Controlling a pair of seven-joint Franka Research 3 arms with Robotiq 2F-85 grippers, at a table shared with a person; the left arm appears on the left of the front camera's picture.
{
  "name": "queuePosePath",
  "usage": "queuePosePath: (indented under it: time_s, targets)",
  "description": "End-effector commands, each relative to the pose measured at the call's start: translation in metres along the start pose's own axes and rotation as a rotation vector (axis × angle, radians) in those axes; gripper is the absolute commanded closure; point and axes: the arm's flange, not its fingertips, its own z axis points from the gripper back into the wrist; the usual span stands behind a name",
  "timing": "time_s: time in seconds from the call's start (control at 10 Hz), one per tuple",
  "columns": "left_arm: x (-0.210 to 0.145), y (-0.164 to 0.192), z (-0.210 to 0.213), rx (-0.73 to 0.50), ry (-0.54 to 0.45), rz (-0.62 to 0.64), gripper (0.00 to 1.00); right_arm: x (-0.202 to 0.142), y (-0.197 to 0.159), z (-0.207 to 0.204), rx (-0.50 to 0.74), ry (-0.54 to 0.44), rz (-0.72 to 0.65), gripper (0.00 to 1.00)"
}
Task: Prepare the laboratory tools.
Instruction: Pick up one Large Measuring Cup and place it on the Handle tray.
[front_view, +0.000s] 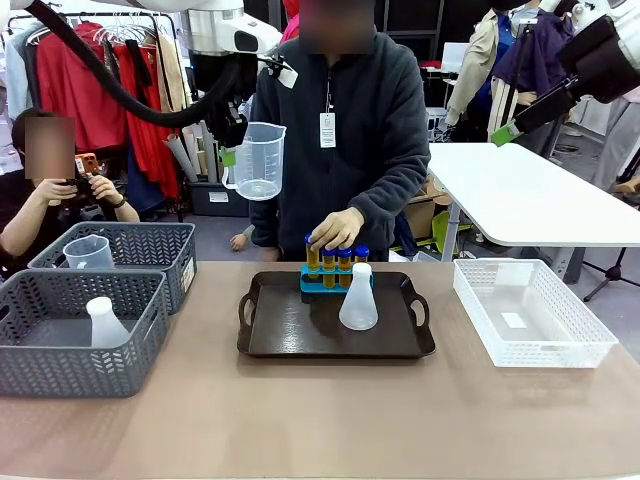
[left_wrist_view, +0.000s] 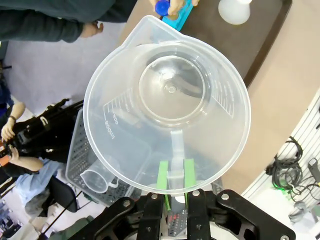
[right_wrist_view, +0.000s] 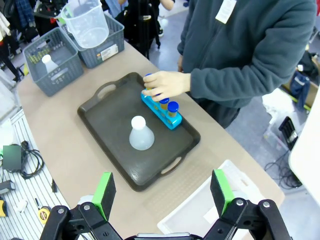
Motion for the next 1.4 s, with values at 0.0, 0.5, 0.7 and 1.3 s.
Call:
queuePosePath:
  time_s: [0.0, 0.5, 0.7, 1.3]
  targets:
    - [0.0, 0.0, 0.0, 0.0, 0.0, 0.0, 1.0, 0.001, 0.0, 0.001, 0.014, -0.02, 0.001, 0.0]
    - [0.023, 0.015, -0.061, -0.083, 0.035, -0.187, 1.0, 0.001, 0.0, 0.001, 0.014, -0.02, 0.001, 0.0]
    - [0.028, 0.019, -0.093, -0.142, 0.033, -0.203, 1.0, 0.001, 0.0, 0.001, 0.014, -0.02, 0.001, 0.0]
    - [0.038, 0.01, -0.21, -0.263, 0.033, -0.282, 1.0, 0.001, 0.0, 0.001, 0.014, -0.02, 0.001, 0.0]
